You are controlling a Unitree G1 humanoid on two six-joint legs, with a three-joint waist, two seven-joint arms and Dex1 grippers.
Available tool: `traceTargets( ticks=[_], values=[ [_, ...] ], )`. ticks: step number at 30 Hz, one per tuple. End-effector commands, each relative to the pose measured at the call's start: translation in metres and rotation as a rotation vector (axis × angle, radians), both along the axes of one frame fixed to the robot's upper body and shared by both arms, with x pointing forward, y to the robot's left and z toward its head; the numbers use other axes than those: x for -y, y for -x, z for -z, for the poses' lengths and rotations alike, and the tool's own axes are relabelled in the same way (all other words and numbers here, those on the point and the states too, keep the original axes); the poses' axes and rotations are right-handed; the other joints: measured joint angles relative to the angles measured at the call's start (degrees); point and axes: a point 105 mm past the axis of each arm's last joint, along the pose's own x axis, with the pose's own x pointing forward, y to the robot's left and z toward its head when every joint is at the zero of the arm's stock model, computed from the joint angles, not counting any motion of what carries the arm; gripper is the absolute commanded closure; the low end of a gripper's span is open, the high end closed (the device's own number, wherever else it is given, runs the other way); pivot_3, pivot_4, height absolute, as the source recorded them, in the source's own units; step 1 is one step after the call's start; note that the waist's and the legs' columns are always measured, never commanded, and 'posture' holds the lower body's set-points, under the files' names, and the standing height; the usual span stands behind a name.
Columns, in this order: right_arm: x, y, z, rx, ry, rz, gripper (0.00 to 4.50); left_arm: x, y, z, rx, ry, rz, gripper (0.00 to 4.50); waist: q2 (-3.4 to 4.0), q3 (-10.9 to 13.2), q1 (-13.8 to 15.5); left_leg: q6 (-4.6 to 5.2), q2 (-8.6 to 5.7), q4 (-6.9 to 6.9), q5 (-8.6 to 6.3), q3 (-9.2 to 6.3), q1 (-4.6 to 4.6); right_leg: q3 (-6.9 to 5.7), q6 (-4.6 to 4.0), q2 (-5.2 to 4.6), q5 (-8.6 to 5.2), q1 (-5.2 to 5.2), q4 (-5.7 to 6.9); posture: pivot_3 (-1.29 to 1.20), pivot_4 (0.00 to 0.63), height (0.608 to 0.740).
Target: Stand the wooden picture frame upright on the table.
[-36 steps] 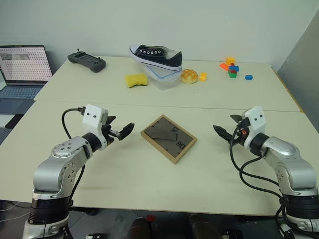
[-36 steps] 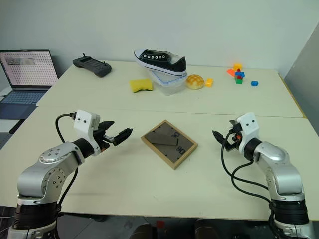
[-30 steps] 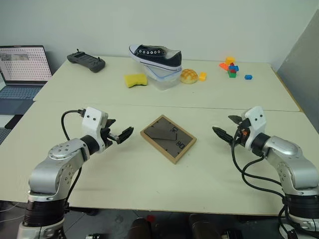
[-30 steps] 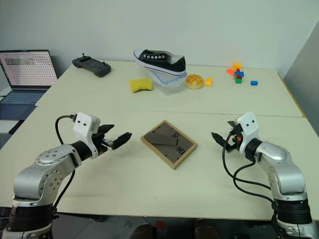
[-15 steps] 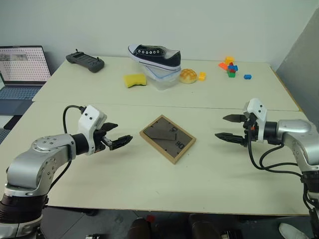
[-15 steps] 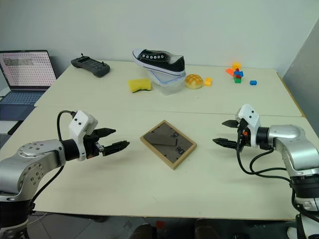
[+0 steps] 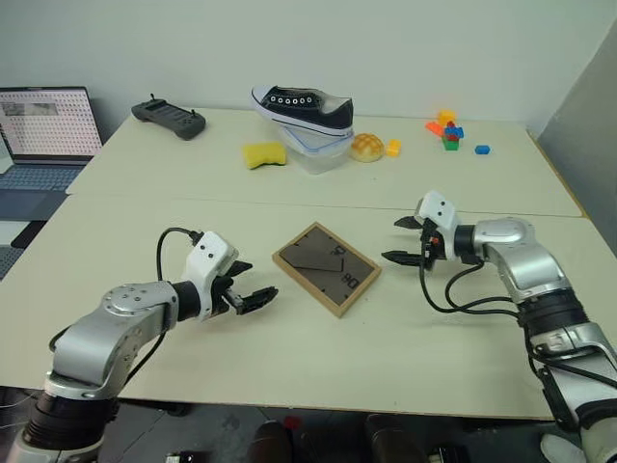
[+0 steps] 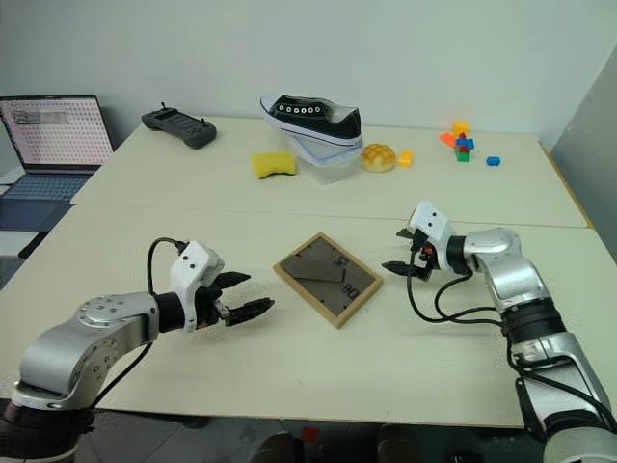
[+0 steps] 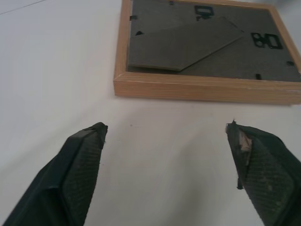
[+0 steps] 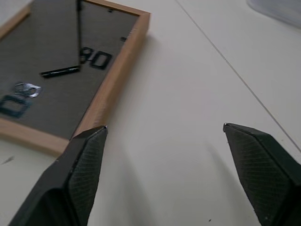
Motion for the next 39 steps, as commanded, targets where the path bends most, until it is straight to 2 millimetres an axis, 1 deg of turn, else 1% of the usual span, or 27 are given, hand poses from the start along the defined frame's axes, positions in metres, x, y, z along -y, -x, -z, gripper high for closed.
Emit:
traceTargets(
  ticks=[1,4,7,9,10,12,14,15,16,17,20,22,25,27,30,32,35,37,39],
  values=[
    [-0.009,-0.014,-0.003,0.085,0.019,0.013,1.31,-0.004,-0.010,-0.004,0.090,-0.061,-0.076,1.09,0.00,0.00,-0.09,0.00,0.00,-0.01,0.00,0.01,0.00,0.01,0.00,0.00,0.00,0.00,0.00,0.00,0.150,0.740],
    [-0.026,-0.018,0.002,0.085,-0.006,-0.005,2.14,0.005,-0.016,0.001,0.107,-0.047,-0.108,1.81,0.01,0.00,-0.14,-0.01,0.01,-0.02,0.00,0.01,0.03,0.02,0.00,0.01,0.00,0.00,0.03,0.00,0.150,0.740],
    [-0.036,-0.018,0.003,0.079,-0.032,-0.031,2.81,0.015,-0.022,0.004,0.131,-0.061,-0.114,2.44,0.01,0.00,-0.14,-0.01,0.01,-0.02,0.01,0.00,0.02,0.01,-0.01,0.01,0.00,0.00,0.04,0.00,0.150,0.740],
    [-0.042,-0.014,0.005,0.069,-0.044,-0.050,3.17,0.024,-0.026,0.006,0.147,-0.070,-0.093,2.77,0.01,0.00,0.02,-0.02,0.01,-0.02,0.01,-0.01,0.02,0.00,-0.01,0.00,0.00,0.00,0.05,0.00,0.150,0.740],
    [-0.043,-0.012,0.007,0.063,-0.042,-0.063,3.53,0.029,-0.028,0.007,0.144,-0.057,-0.092,3.12,0.01,0.00,0.03,-0.02,-0.01,-0.02,0.01,-0.01,0.01,-0.01,0.00,-0.01,0.01,0.00,0.05,0.00,0.150,0.740],
    [-0.046,-0.006,0.012,0.042,-0.045,-0.090,3.93,0.035,-0.030,0.009,0.146,-0.054,-0.083,3.48,0.01,-0.01,0.05,-0.02,-0.02,-0.01,0.01,0.01,0.01,0.00,0.00,-0.04,0.01,0.01,0.05,0.00,0.150,0.740],
    [-0.048,0.001,0.014,0.028,-0.043,-0.115,4.50,0.040,-0.030,0.011,0.145,-0.056,-0.069,3.98,0.02,-0.01,0.01,-0.02,-0.02,-0.01,0.01,0.00,0.01,0.00,0.00,-0.04,0.01,0.01,0.05,0.00,0.150,0.740],
    [-0.050,0.006,0.015,0.022,-0.046,-0.128,4.50,0.043,-0.030,0.012,0.144,-0.054,-0.062,4.10,0.02,-0.01,0.01,-0.02,-0.01,-0.02,0.01,-0.01,0.01,-0.01,0.00,-0.04,0.01,0.01,0.06,0.00,0.150,0.740],
    [-0.051,0.010,0.015,0.017,-0.050,-0.143,4.50,0.047,-0.031,0.014,0.139,-0.051,-0.049,4.43,0.02,-0.01,0.02,-0.01,-0.01,-0.02,0.01,-0.02,0.02,-0.01,0.00,-0.03,0.01,0.01,0.06,0.00,0.150,0.740],
    [-0.054,0.016,0.015,0.008,-0.063,-0.159,4.50,0.052,-0.031,0.015,0.135,-0.050,-0.026,4.49,0.02,-0.01,0.13,-0.01,-0.01,-0.01,0.01,-0.01,0.01,-0.01,0.00,-0.04,0.01,0.01,0.08,0.00,0.150,0.740],
    [-0.062,0.039,0.015,-0.037,-0.095,-0.226,4.50,0.070,-0.030,0.021,0.126,-0.060,0.055,4.49,0.03,-0.02,0.23,-0.01,-0.03,0.00,0.01,-0.02,0.01,-0.01,0.00,-0.04,0.01,0.02,0.08,0.00,0.150,0.740],
    [-0.066,0.053,0.013,-0.062,-0.117,-0.250,4.50,0.080,-0.032,0.021,0.130,-0.060,0.095,4.49,0.03,-0.02,0.25,-0.01,-0.03,0.00,0.01,-0.03,0.01,-0.02,0.00,-0.03,0.01,0.02,0.08,0.00,0.150,0.740],
    [-0.067,0.067,0.009,-0.081,-0.133,-0.258,4.50,0.091,-0.035,0.018,0.133,-0.059,0.148,4.49,0.03,-0.02,-0.05,-0.01,-0.05,0.01,0.01,-0.04,0.01,-0.03,0.01,-0.03,0.01,0.04,0.08,0.00,0.150,0.740],
    [-0.063,0.069,0.008,-0.086,-0.129,-0.232,4.50,0.094,-0.034,0.017,0.129,-0.072,0.184,4.49,0.03,-0.02,0.04,0.00,-0.02,0.00,0.00,-0.08,0.02,-0.04,0.00,0.03,0.01,0.03,0.10,0.00,0.150,0.740],
    [-0.044,0.060,0.013,-0.071,-0.086,-0.132,4.50,0.088,-0.029,0.017,0.116,-0.107,0.218,4.49,0.03,-0.02,0.01,0.00,-0.02,0.00,0.00,-0.07,0.02,-0.02,0.00,0.03,0.01,0.03,0.07,0.00,0.150,0.740],
    [-0.035,0.056,0.016,-0.059,-0.062,-0.087,4.50,0.083,-0.028,0.016,0.110,-0.117,0.219,4.49,0.03,-0.02,0.03,0.00,-0.02,0.00,0.00,-0.07,0.02,-0.03,0.00,0.03,0.01,0.03,0.08,0.00,0.150,0.740],
    [-0.012,0.051,0.017,-0.028,-0.022,-0.010,4.50,0.061,-0.025,0.008,0.108,-0.147,0.213,4.49,0.02,-0.01,0.02,0.00,-0.03,0.00,0.00,-0.06,0.01,-0.02,0.00,0.03,0.01,0.03,0.05,0.00,0.150,0.740],
    [-0.003,0.053,0.016,-0.023,-0.013,0.007,4.50,0.050,-0.021,0.002,0.073,-0.125,0.219,4.49,0.03,-0.02,0.03,0.00,-0.02,-0.01,0.00,-0.06,0.01,-0.03,0.00,0.03,0.00,0.03,0.04,0.00,0.150,0.740],
    [0.002,0.056,0.014,-0.027,-0.018,0.011,4.50,0.040,-0.014,-0.005,-0.010,-0.038,0.218,4.11,0.02,-0.02,0.02,0.00,-0.02,-0.02,0.00,-0.05,0.01,-0.02,0.00,0.03,0.00,0.03,0.03,0.00,0.150,0.740]
  ],
)
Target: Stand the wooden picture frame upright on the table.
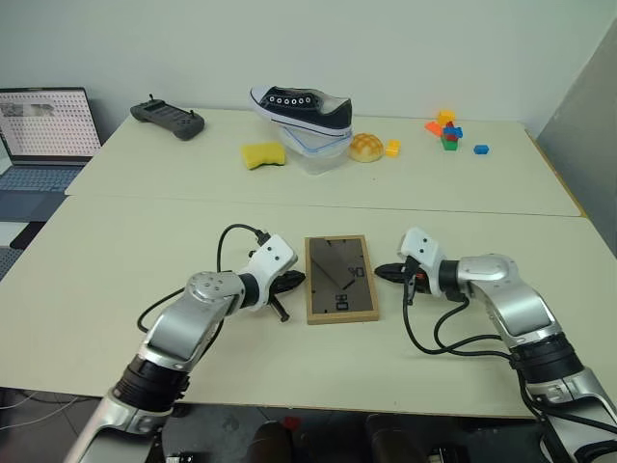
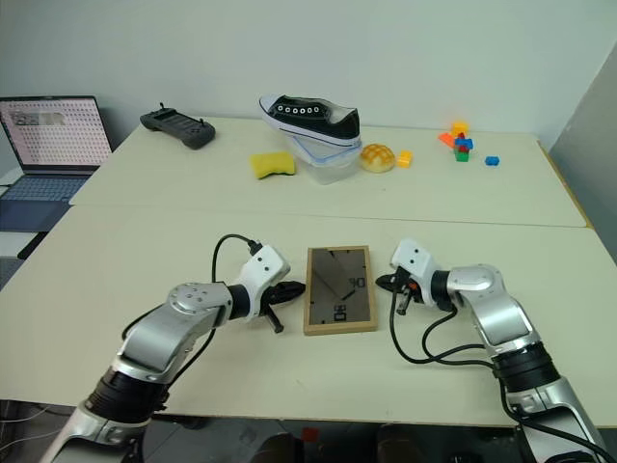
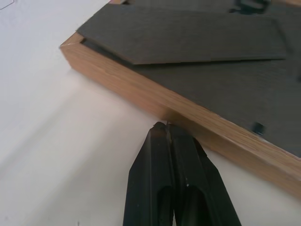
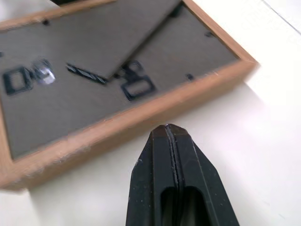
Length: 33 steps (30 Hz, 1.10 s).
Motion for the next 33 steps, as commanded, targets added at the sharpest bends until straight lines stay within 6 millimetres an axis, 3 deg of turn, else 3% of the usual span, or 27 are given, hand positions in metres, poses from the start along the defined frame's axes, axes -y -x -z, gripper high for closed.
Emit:
traceTargets(
  ticks=[1,5,8,11,19,28,33],
  values=[
    [0.010,0.004,-0.017,0.058,-0.018,0.008,4.50,-0.016,0.011,-0.024,-0.121,0.151,0.001,4.04,0.00,0.00,-0.01,0.00,0.00,0.01,0.00,0.00,0.00,0.00,0.00,0.00,0.00,0.00,0.00,0.00,0.150,0.740],
    [0.016,0.005,-0.013,0.054,-0.002,0.014,4.50,-0.026,0.027,-0.040,-0.556,0.487,-0.059,3.21,-0.02,0.01,-0.20,0.02,0.01,0.01,-0.01,-0.03,0.00,-0.04,0.01,0.03,-0.01,0.00,0.02,0.00,0.150,0.740],
    [0.010,0.003,-0.010,0.058,-0.005,0.008,4.50,-0.033,0.020,-0.046,-0.759,0.686,-0.096,2.54,-0.05,0.00,-0.21,0.02,-0.03,0.04,-0.01,-0.07,-0.01,-0.11,0.02,0.04,-0.02,0.04,0.03,0.00,0.150,0.740],
    [0.001,0.003,-0.007,0.061,-0.008,-0.011,4.50,-0.038,0.019,-0.032,-0.831,0.674,-0.155,1.89,-0.05,-0.01,-0.59,0.02,-0.02,0.02,-0.01,-0.07,0.01,-0.07,0.02,0.02,-0.02,0.04,0.01,0.00,0.150,0.740],
    [-0.023,0.012,0.000,0.048,-0.023,-0.070,4.50,-0.018,0.040,-0.009,-0.940,0.642,-0.095,0.06,-0.05,-0.01,-0.98,-0.12,0.03,0.03,0.07,-0.09,0.02,-0.05,0.01,0.00,-0.01,-0.01,0.13,0.00,0.150,0.740],
    [-0.064,0.016,0.006,0.046,-0.084,-0.119,4.50,0.002,0.033,0.021,-0.934,0.661,-0.126,0.02,0.03,-0.09,-1.01,-0.22,0.01,0.03,0.13,-0.07,0.07,-0.04,0.01,0.01,-0.01,0.02,0.15,0.00,0.150,0.740],
    [-0.071,0.014,0.007,0.052,-0.084,-0.127,4.50,0.012,0.027,0.030,-0.926,0.680,-0.129,0.02,0.07,-0.15,0.13,-0.23,-0.08,0.09,0.13,-0.06,0.12,-0.05,0.02,-0.06,-0.01,0.16,0.09,0.00,0.150,0.740]
  ],
)
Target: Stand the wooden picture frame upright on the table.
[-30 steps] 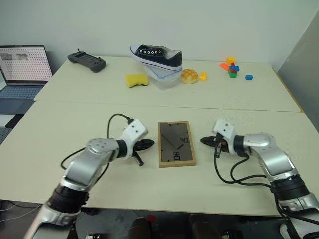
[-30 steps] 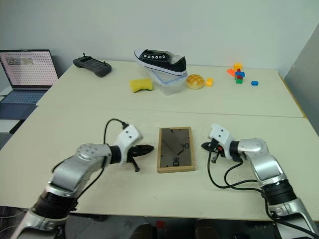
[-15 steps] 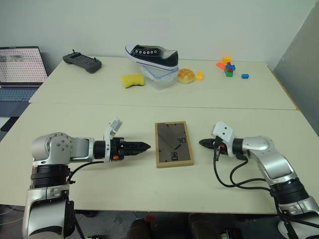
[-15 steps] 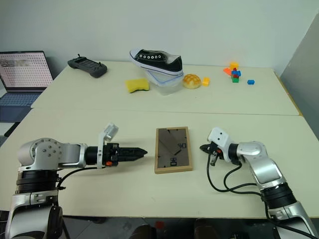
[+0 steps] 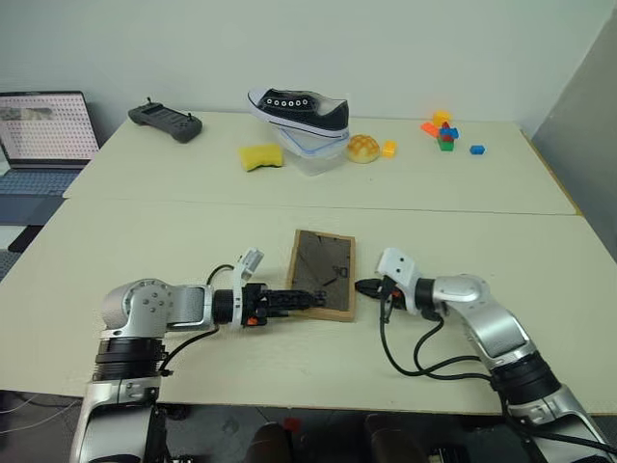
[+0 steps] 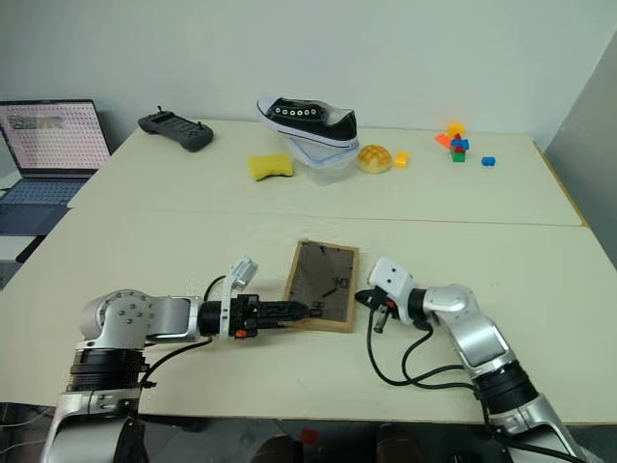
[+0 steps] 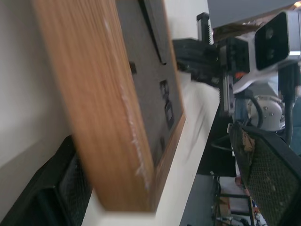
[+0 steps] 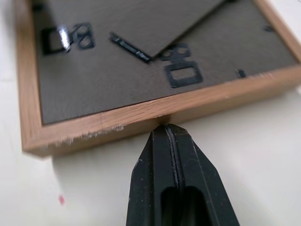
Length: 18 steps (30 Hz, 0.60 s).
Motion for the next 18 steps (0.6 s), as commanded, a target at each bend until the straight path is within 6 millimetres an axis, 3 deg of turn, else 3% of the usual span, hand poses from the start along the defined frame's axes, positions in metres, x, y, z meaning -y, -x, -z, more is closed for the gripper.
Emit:
traceTargets(
  ticks=[1,3,4,12,18],
  values=[
    [-0.006,-0.003,-0.011,0.049,-0.005,-0.019,4.50,0.004,-0.001,0.018,-0.025,-0.037,-0.008,0.02,-0.01,-0.02,0.34,0.00,-0.01,0.01,0.00,-0.02,0.01,-0.03,0.00,-0.01,0.00,0.06,-0.05,0.00,0.150,0.740],
    [-0.004,-0.005,-0.010,0.050,-0.001,-0.012,4.50,0.008,-0.001,0.019,-0.020,-0.021,0.002,0.02,0.01,-0.03,0.40,0.05,-0.01,0.01,-0.03,-0.05,0.12,-0.09,0.00,-0.03,0.00,0.26,-0.15,0.00,0.150,0.740],
    [-0.003,-0.005,-0.010,0.050,0.000,-0.008,4.50,0.008,-0.001,0.019,-0.019,-0.017,0.001,0.39,0.01,-0.03,0.40,0.19,-0.01,0.00,-0.11,-0.07,0.19,-0.12,0.00,-0.03,0.00,0.36,-0.18,0.00,0.150,0.740],
    [0.018,-0.008,-0.005,0.055,0.023,0.052,4.50,0.001,-0.004,0.002,0.005,0.016,-0.001,1.94,0.01,-0.03,0.12,0.21,0.01,-0.02,-0.12,-0.09,0.18,-0.13,0.00,-0.02,0.00,0.34,-0.18,0.00,0.150,0.740],
    [0.036,-0.018,-0.023,0.075,-0.014,0.131,4.50,0.008,-0.008,-0.020,0.059,0.058,0.013,3.04,0.00,-0.02,0.06,0.21,0.03,-0.03,-0.12,-0.10,0.13,-0.13,0.00,0.01,0.00,0.28,-0.17,0.00,0.150,0.740]
  ],
)
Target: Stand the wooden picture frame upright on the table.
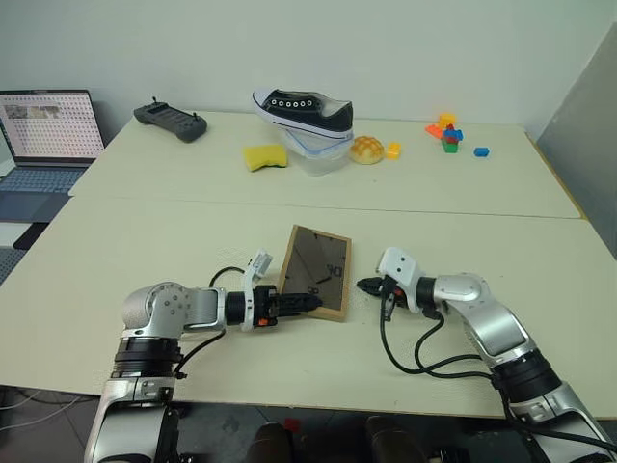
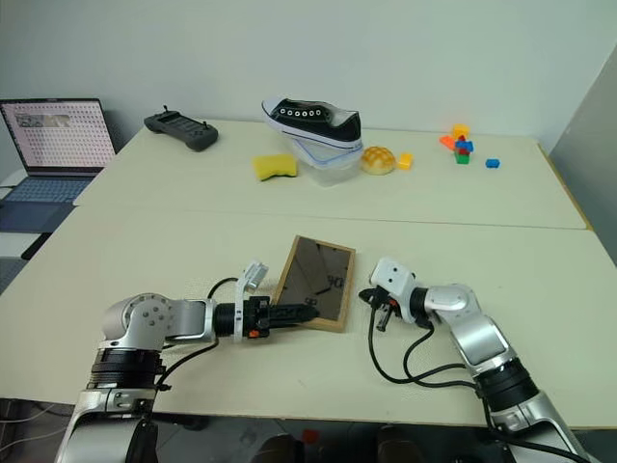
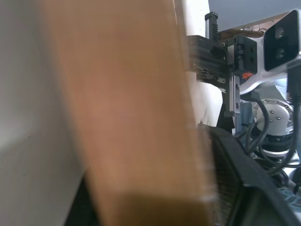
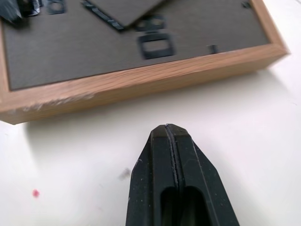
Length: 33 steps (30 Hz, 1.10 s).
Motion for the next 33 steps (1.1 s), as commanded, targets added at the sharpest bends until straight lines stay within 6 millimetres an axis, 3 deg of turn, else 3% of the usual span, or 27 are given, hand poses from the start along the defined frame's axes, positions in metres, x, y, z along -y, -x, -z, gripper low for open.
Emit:
traceTargets(
  ticks=[1,4,7,13,19,24,28,33],
  values=[
    [0.014,-0.009,-0.030,0.060,-0.060,0.055,4.50,0.008,-0.003,-0.024,0.075,0.051,0.023,3.15,0.00,0.00,0.00,0.00,0.00,0.00,0.00,0.00,-0.01,0.00,0.00,0.00,0.00,0.00,-0.01,0.00,0.150,0.740],
    [0.024,-0.017,-0.059,0.090,-0.110,0.087,4.50,0.019,-0.006,-0.037,0.117,0.079,0.040,3.15,-0.02,0.05,0.02,0.00,-0.01,0.00,0.00,0.01,-0.04,0.01,0.00,-0.01,0.00,-0.02,-0.01,0.00,0.150,0.740],
    [0.024,-0.020,-0.094,0.062,-0.228,0.092,4.02,0.027,-0.007,-0.054,0.195,0.107,0.064,3.15,-0.04,0.10,0.02,-0.01,0.00,0.01,0.01,0.01,-0.06,0.01,0.00,-0.01,0.00,-0.05,0.00,0.00,0.150,0.740],
    [0.006,-0.012,-0.150,-0.103,-0.513,-0.007,2.43,0.032,-0.007,-0.081,0.355,0.146,0.080,3.15,-0.04,0.10,-0.20,-0.21,0.06,-0.11,0.12,0.04,-0.11,0.05,-0.01,0.03,0.00,-0.18,-0.02,0.00,0.150,0.740],
    [-0.013,-0.009,-0.161,-0.169,-0.549,-0.073,1.18,0.035,-0.006,-0.089,0.472,0.115,0.094,3.15,-0.03,0.10,-0.07,-0.02,0.03,-0.08,0.01,0.08,-0.21,0.08,0.00,0.00,0.00,-0.28,-0.01,0.00,0.150,0.740],
    [-0.036,-0.017,-0.155,-0.153,-0.504,-0.074,0.05,0.032,-0.004,-0.092,0.515,0.103,0.102,3.15,-0.03,0.10,-0.15,-0.01,0.04,-0.10,0.00,0.12,-0.25,0.13,0.00,0.01,0.00,-0.41,0.02,0.00,0.150,0.740],
    [-0.058,-0.009,-0.162,-0.150,-0.516,-0.155,0.01,0.030,-0.005,-0.091,0.524,0.092,0.089,3.15,-0.02,0.11,-0.45,0.00,0.05,-0.11,0.00,0.11,-0.28,0.13,-0.01,0.03,0.00,-0.48,0.05,0.00,0.150,0.740],
    [-0.072,0.020,-0.176,-0.184,-0.573,-0.300,0.01,0.025,-0.007,-0.085,0.512,0.074,0.057,3.15,-0.02,0.11,-0.34,-0.01,0.05,-0.08,0.01,0.08,-0.41,0.08,-0.01,0.00,0.00,-0.53,0.02,0.00,0.150,0.740]
  ],
)
